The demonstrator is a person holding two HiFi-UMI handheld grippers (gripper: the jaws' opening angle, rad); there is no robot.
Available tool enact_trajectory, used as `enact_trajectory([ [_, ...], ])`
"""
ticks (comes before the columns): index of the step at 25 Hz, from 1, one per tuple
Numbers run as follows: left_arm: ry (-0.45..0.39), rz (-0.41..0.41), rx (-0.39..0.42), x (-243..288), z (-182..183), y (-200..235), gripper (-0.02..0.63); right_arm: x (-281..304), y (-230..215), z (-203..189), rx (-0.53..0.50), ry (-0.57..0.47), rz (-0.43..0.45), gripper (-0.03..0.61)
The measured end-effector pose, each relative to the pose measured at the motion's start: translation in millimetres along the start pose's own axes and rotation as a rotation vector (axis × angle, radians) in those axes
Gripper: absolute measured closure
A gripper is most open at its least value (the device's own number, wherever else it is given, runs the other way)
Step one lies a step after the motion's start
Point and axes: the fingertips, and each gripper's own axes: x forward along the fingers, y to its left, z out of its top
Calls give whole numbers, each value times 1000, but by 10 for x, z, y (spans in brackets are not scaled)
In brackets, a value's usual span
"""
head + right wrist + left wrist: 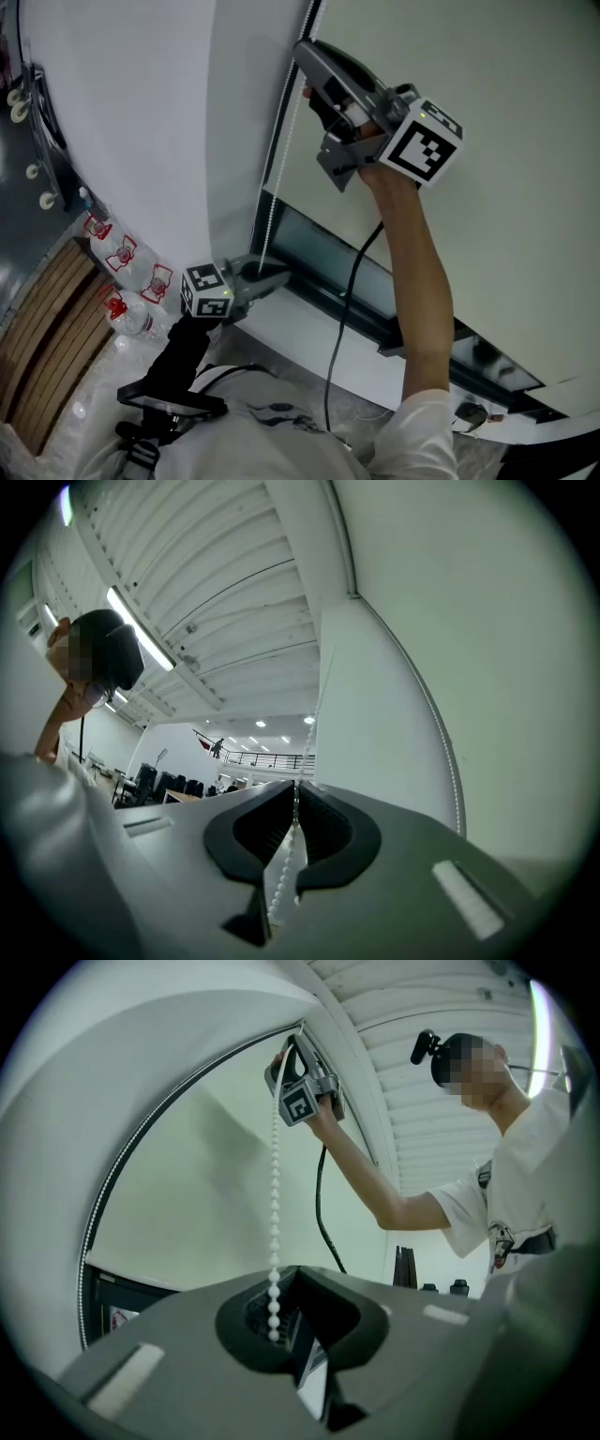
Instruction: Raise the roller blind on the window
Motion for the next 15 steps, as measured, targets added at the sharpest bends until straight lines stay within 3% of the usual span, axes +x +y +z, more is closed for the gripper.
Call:
enact_trajectory([
  [10,0,5,-25,-1,90,44,615,-3,43,-41,69,34,38,563],
  [15,0,6,-25,4,84,46,615,-122,94,-415,107,61,34,564],
])
